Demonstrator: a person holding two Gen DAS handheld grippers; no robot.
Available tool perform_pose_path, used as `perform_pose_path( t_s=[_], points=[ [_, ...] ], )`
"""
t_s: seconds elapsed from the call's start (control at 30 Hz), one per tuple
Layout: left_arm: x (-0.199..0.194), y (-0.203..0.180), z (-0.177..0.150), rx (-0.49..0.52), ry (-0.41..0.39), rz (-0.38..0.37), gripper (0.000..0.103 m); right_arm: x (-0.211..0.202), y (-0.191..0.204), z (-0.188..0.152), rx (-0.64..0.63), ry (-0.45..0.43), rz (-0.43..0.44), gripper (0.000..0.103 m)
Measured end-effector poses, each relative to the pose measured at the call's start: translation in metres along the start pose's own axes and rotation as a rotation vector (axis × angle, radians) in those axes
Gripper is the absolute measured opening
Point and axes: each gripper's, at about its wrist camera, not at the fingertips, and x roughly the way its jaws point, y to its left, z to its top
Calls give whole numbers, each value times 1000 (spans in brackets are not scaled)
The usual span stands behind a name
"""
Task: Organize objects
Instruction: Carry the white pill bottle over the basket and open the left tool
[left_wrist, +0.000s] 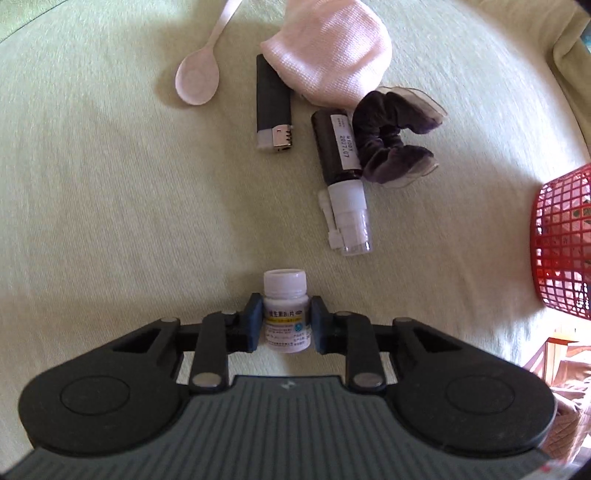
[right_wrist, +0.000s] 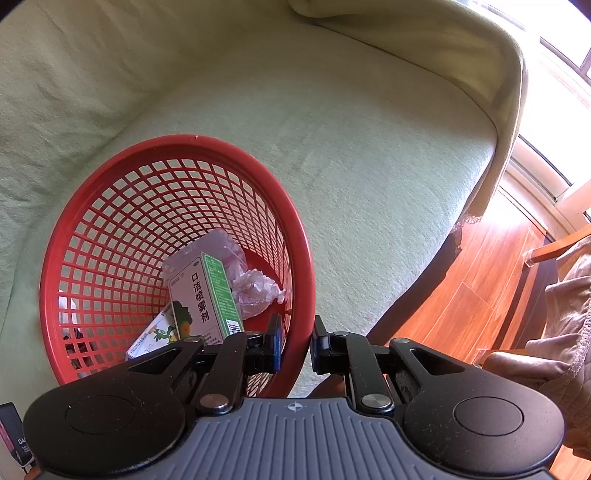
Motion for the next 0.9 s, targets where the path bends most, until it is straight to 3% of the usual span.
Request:
perform_pose_path(
  t_s=[0.17,0.37,0.63,0.9],
  points=[
    [-25,-7,-6,79,-32,40,22,-1,-1,0,2,1,6,11],
    [-90,-35,-2,171,-107,18,22,-1,-1,-1,-1,-2,8,11],
    [-158,-118,29,309,-189,-89,22,-3,-1,-1,-7,-4,24,11],
    [-184,-194,40,451,-215,-136,22,-4,5,3,-23,-15,28,11]
  ],
)
